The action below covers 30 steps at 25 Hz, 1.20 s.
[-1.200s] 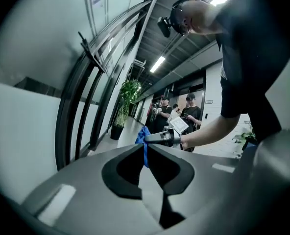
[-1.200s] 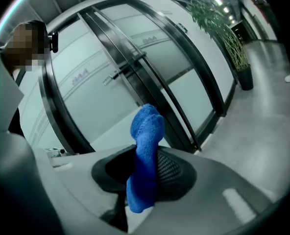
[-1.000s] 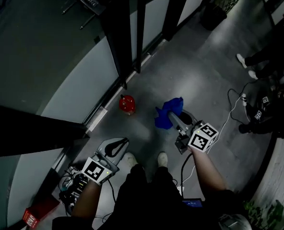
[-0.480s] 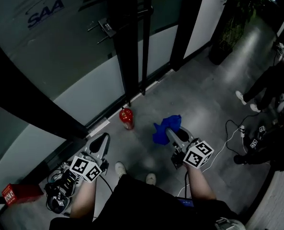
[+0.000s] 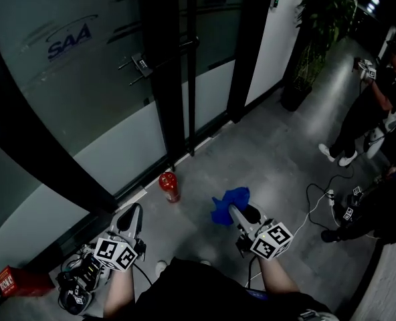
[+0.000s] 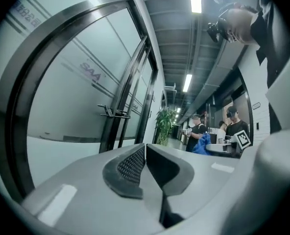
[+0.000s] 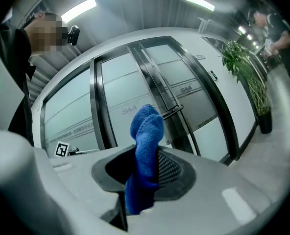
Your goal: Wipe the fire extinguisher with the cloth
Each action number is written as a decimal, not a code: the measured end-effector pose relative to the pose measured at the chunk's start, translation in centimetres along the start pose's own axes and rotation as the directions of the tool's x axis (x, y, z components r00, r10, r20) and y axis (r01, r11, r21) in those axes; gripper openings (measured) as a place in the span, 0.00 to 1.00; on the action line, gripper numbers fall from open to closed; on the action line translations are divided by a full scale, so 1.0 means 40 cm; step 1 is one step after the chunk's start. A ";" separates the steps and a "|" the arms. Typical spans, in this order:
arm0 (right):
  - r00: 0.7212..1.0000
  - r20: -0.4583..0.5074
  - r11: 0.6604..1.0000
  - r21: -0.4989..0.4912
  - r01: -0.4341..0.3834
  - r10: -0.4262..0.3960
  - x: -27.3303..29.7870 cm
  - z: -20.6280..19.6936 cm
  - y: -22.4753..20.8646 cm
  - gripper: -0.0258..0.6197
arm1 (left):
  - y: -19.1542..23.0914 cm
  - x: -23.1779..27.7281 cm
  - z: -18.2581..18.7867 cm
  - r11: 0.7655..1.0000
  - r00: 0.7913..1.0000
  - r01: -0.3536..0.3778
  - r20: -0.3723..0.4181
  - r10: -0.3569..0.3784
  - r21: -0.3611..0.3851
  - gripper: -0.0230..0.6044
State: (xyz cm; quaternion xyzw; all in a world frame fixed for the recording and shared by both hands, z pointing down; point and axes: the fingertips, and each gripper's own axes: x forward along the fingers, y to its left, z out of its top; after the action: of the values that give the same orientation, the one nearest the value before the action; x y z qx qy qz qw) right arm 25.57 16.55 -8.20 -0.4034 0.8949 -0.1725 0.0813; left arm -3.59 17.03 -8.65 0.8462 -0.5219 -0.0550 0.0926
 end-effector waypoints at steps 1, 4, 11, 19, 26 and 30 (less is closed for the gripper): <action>1.000 -0.001 1.000 -0.019 0.014 -0.014 -0.007 -0.002 0.007 0.21 | 0.012 -0.008 0.008 1.000 1.000 -0.012 -0.001 0.012 0.012 0.06; 1.000 0.015 0.997 -0.069 0.026 -0.025 0.009 0.007 0.046 0.21 | 0.037 -0.041 0.035 0.998 1.000 -0.019 0.003 0.019 0.066 0.06; 0.997 0.080 0.996 -0.086 0.000 0.007 0.130 0.021 0.177 0.21 | 0.118 -0.113 0.040 0.997 0.999 -0.041 0.000 0.041 0.063 0.06; 0.999 0.045 0.998 -0.070 -0.002 0.006 0.174 -0.025 0.230 0.21 | 0.165 -0.154 0.053 0.999 0.999 -0.002 0.042 0.001 0.032 0.06; 0.999 0.026 0.997 -0.075 0.034 -0.033 0.166 -0.059 0.221 0.21 | 0.181 -0.163 0.022 0.999 0.999 0.009 0.035 -0.010 0.040 0.06; 0.998 0.049 0.998 -0.048 0.047 -0.045 0.158 -0.052 0.207 0.21 | 0.170 -0.147 0.020 0.994 1.000 0.025 0.001 -0.025 0.104 0.06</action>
State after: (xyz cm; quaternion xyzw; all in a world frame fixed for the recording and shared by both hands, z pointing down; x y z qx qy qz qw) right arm 15.06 17.41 -9.39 -0.4297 0.8872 -0.1427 0.0886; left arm -12.32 19.24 -8.01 0.8563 -0.5135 -0.0299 0.0471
